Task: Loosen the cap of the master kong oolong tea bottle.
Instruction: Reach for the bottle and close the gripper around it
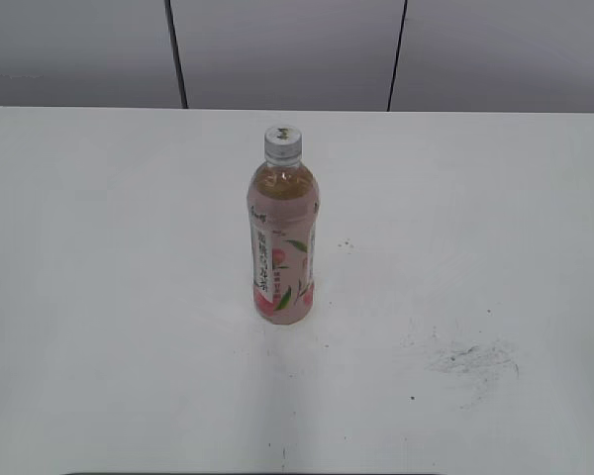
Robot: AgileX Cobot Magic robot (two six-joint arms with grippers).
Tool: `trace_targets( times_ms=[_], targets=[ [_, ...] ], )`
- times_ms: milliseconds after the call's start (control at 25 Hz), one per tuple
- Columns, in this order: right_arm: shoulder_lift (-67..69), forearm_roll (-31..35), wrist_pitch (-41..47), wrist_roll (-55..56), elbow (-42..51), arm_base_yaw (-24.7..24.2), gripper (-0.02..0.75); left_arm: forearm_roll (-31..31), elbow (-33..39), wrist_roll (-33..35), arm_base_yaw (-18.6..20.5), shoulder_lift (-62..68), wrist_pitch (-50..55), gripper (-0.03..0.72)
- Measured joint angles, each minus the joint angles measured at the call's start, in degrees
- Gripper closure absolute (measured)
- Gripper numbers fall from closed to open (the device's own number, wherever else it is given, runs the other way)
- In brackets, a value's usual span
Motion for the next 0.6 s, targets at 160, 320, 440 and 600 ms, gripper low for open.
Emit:
trace_targets(
  times_ms=[160,320,440,600],
  targets=[
    [0.0,0.0,0.0,0.0,0.0,0.0,0.159,0.0,0.0,0.0,0.0,0.0,0.0,0.449],
    [0.0,0.0,0.0,0.0,0.0,0.0,0.159,0.0,0.0,0.0,0.0,0.0,0.0,0.449],
    [0.0,0.0,0.0,0.0,0.0,0.0,0.159,0.0,0.0,0.0,0.0,0.0,0.0,0.447],
    [0.0,0.0,0.0,0.0,0.0,0.0,0.159,0.0,0.0,0.0,0.0,0.0,0.0,0.447]
  ],
)
